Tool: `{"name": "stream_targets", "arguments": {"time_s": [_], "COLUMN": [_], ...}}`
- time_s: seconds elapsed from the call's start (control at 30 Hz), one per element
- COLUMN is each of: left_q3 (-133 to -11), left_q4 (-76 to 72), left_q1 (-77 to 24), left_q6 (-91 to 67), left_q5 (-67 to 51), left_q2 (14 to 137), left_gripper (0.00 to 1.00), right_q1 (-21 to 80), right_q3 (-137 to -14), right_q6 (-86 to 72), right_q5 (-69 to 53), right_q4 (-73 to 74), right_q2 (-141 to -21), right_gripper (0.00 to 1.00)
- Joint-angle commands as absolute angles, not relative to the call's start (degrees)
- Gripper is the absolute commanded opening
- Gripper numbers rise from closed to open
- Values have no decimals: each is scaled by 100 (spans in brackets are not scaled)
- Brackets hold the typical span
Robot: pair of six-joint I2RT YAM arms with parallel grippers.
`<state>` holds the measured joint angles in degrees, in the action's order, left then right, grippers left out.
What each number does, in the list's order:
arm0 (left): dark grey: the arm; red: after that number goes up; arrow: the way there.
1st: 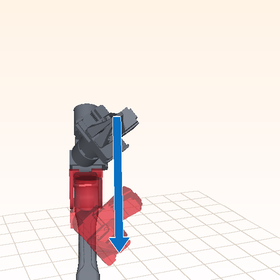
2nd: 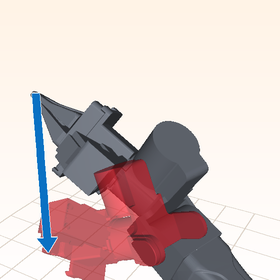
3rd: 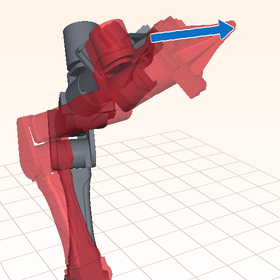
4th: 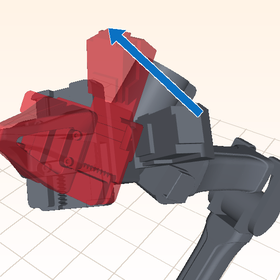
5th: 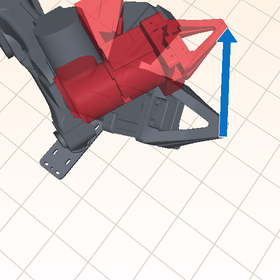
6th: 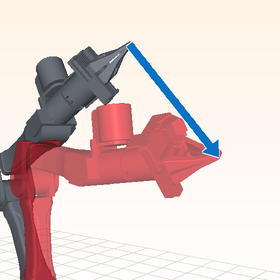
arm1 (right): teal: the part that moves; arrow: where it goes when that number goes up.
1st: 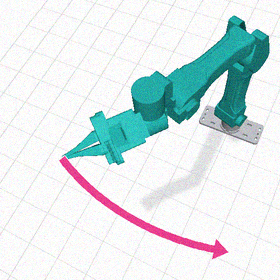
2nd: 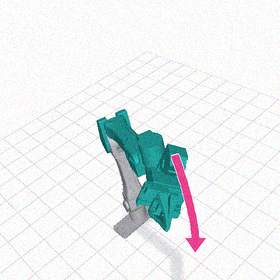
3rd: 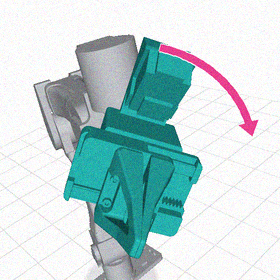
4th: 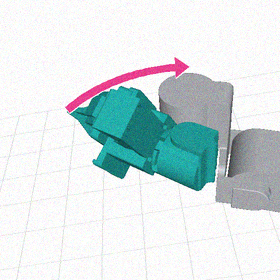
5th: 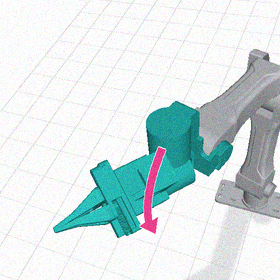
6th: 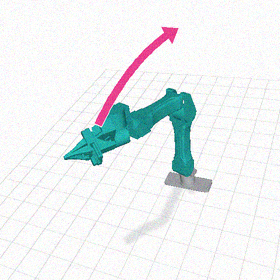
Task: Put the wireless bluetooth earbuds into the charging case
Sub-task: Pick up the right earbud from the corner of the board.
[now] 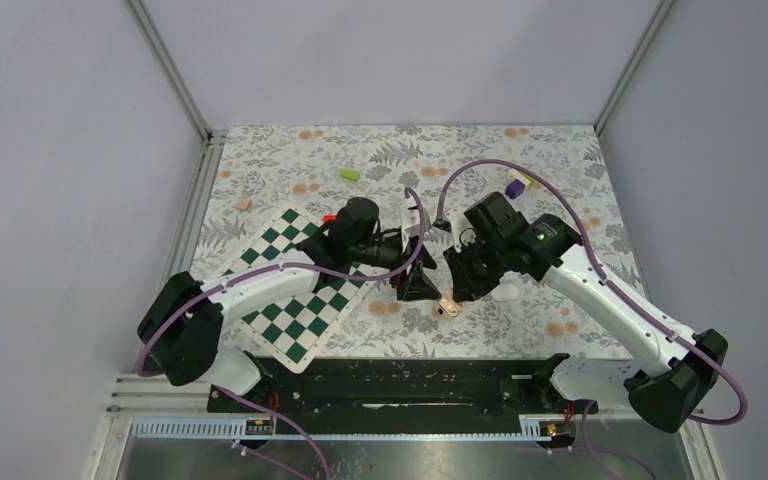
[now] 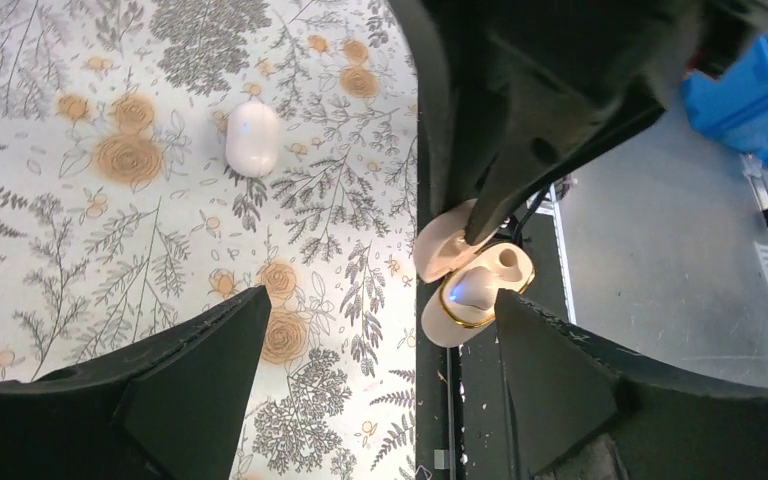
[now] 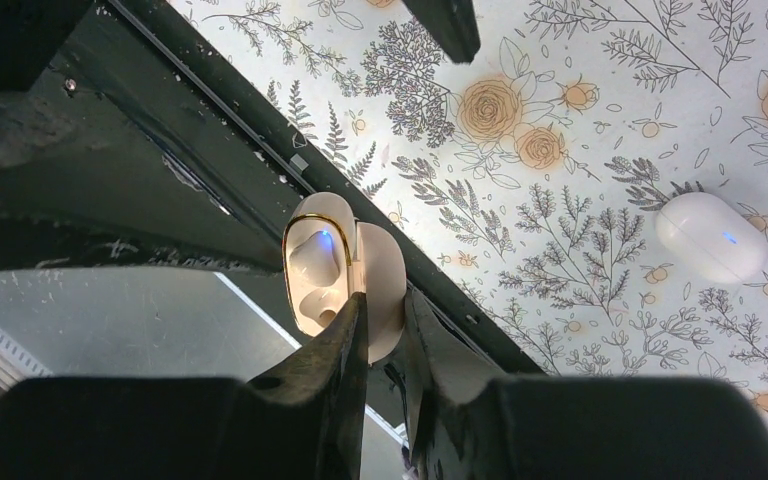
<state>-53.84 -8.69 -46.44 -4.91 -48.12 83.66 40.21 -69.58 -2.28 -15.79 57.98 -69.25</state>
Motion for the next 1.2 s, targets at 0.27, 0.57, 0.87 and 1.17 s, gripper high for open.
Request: {"name": "stream_targets", "arguments": {"time_s": [0.27, 0.57, 0.87, 1.17], "left_q3": [-5066, -5167, -7779, -8537], "left_q4": [-1569, -1504, 760, -540], "left_q1": [-4381, -4206, -4145, -3756], "left_q6": [-1274, -1653, -2565, -4387], "left_q5": [-4262, -3852, -2147, -2792], "left_q2": [7992, 7596, 9648, 10936], "left_gripper": [86, 85, 99, 99], "right_q1": [4058, 3520, 1943, 531], "right_q3": [-6964, -6698, -6054, -5922], "right_q6": [-386, -807, -1894, -2343], "right_q5": [-1359, -573, 473, 212], "right_q4": [5716, 5675, 5299, 4205], "right_q2": [-6796, -6794, -6053, -6589], "right_gripper": [0, 0, 0, 0]}}
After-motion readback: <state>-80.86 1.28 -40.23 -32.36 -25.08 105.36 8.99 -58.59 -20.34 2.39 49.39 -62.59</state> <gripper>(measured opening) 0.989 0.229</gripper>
